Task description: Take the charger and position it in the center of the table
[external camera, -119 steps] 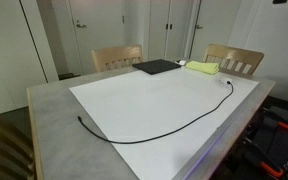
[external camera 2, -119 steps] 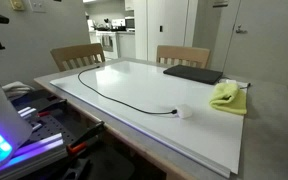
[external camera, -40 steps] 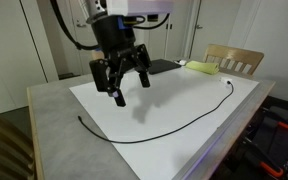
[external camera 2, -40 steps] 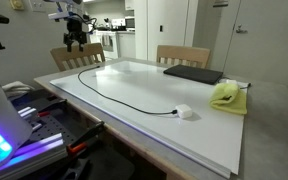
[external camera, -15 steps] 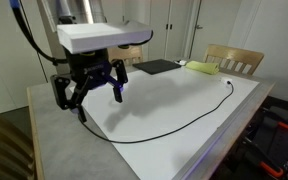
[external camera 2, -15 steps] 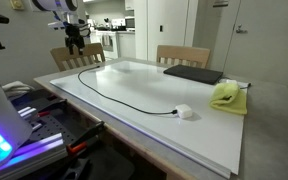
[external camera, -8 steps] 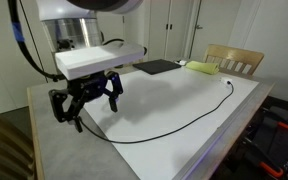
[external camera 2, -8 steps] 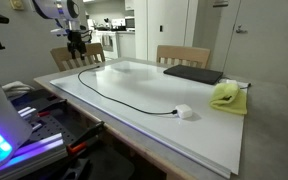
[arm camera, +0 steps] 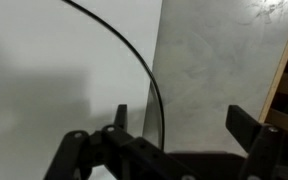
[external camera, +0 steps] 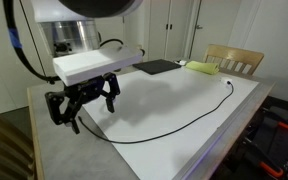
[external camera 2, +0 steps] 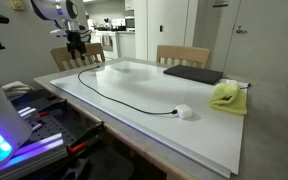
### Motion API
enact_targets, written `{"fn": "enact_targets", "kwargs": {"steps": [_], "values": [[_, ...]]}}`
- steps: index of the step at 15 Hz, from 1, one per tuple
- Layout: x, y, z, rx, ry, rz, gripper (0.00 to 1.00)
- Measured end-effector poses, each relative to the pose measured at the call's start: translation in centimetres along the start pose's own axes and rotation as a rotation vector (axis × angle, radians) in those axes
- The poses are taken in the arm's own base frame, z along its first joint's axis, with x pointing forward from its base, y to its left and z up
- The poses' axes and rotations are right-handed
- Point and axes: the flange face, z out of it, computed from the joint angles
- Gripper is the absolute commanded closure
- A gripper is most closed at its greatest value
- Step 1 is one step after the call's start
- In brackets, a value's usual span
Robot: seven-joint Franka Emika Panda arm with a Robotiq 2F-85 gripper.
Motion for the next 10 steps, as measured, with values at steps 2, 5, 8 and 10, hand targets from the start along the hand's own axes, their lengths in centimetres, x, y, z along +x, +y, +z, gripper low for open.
{"fn": "enact_targets", "kwargs": {"steps": [2, 5, 8, 10], "values": [[0.2, -0.5, 0.4, 0.009, 0.046, -0.024, 0.0], [1.1, -0.7, 1.2, 0.05, 0.11, -0.047, 0.0], [2.2, 0.0, 2.2, 0.081, 0.158, -0.056, 0.0], [2.9, 0.8, 2.7, 0.092, 0.181, -0.049, 0.0]]}}
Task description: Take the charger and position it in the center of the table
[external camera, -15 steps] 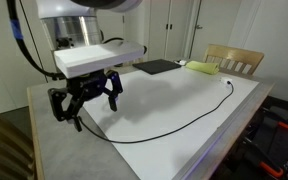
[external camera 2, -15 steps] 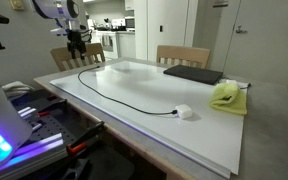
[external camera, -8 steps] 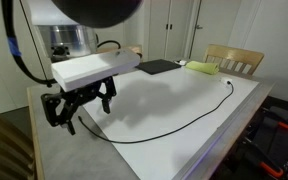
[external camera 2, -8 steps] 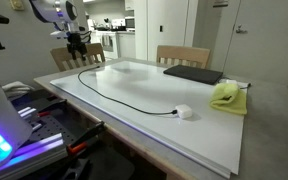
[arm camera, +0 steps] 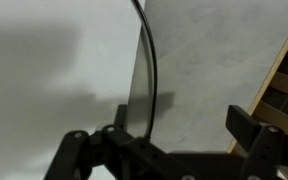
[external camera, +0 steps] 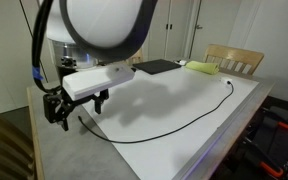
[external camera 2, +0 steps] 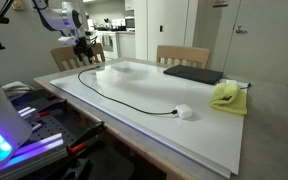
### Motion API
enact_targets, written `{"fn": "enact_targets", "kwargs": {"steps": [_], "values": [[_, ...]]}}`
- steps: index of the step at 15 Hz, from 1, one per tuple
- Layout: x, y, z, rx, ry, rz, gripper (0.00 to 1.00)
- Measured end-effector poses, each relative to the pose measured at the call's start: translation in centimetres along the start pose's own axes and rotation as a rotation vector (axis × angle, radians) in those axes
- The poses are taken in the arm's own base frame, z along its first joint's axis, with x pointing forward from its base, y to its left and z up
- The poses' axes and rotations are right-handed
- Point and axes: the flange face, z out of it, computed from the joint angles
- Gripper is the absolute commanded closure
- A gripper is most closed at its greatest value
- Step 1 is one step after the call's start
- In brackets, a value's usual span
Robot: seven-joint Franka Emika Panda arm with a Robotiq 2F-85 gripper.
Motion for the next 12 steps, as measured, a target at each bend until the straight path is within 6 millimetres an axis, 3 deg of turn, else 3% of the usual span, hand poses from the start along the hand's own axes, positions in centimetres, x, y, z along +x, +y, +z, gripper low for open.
{"fn": "enact_targets", "kwargs": {"steps": [3, 12], "values": [[0.5, 0.9, 0.5, 0.012, 0.027, 0.01, 0.0], [0.0, 0.8, 2.8, 0.06, 0.018, 0.044, 0.0]]}}
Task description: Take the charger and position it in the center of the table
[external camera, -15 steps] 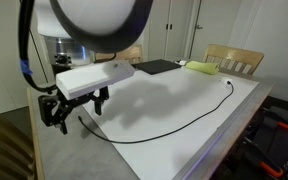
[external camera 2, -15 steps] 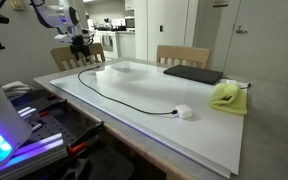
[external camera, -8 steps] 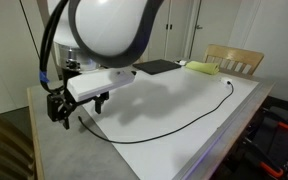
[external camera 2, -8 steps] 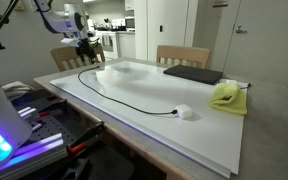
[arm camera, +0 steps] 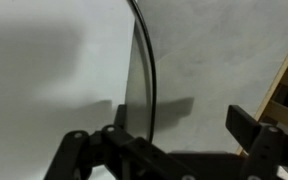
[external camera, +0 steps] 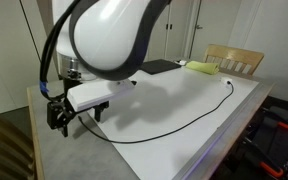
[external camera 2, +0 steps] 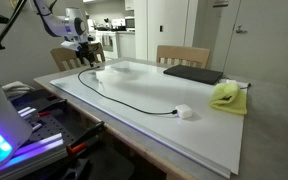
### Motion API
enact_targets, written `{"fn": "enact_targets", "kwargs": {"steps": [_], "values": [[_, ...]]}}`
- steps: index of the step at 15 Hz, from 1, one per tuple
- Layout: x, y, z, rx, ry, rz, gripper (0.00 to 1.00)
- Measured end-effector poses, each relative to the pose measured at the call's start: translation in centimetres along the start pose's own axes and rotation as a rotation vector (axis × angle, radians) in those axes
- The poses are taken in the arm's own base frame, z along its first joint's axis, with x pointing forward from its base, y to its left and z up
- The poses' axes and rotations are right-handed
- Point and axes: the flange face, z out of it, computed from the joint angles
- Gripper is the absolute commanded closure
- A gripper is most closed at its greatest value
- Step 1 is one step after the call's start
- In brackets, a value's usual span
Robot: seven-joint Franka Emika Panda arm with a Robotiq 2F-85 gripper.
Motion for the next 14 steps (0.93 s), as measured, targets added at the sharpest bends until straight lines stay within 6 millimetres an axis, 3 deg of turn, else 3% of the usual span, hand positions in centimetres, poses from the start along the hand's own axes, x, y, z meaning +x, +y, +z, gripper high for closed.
{"fn": "enact_targets", "kwargs": {"steps": [14], "values": [[-0.1, 0.5, 1.3, 0.046, -0.014, 0.102, 0.0]]}}
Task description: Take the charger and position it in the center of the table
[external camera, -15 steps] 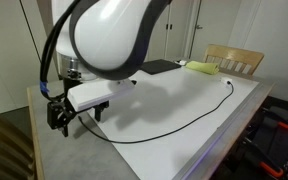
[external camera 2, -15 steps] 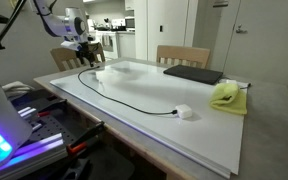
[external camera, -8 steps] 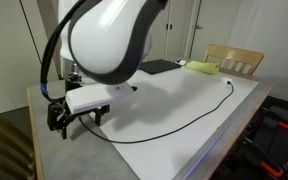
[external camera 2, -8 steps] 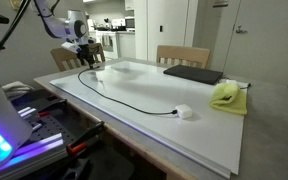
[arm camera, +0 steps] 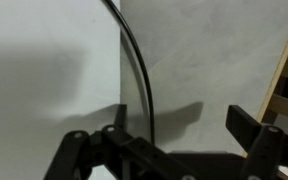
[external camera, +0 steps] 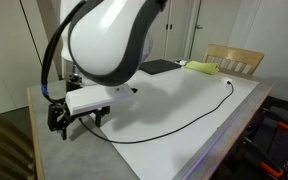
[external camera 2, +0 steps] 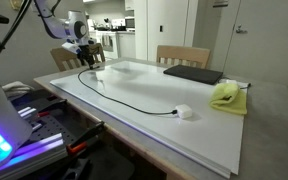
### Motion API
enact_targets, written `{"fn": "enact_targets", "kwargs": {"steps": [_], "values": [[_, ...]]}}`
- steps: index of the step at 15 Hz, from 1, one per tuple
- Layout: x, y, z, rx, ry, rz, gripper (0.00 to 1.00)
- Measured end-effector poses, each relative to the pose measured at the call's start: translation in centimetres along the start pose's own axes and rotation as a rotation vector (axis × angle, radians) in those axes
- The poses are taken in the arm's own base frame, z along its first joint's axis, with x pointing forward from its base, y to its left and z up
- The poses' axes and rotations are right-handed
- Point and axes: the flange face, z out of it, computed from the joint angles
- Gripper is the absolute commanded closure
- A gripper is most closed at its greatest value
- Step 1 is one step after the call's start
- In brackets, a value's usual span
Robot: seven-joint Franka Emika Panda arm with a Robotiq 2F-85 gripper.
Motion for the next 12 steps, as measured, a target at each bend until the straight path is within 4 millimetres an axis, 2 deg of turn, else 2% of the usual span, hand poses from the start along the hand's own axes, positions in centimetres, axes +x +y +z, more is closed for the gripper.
{"fn": "enact_targets", "kwargs": {"steps": [8, 10, 12], "values": [[-1.2, -1.1, 0.9, 0.013, -0.021, -0.027, 0.0], [-1.4, -1.2, 0.9, 0.016, -0.023, -0.03, 0.28], [-1.3, -1.3, 0.8, 0.018, -0.021, -0.033, 0.42]]}}
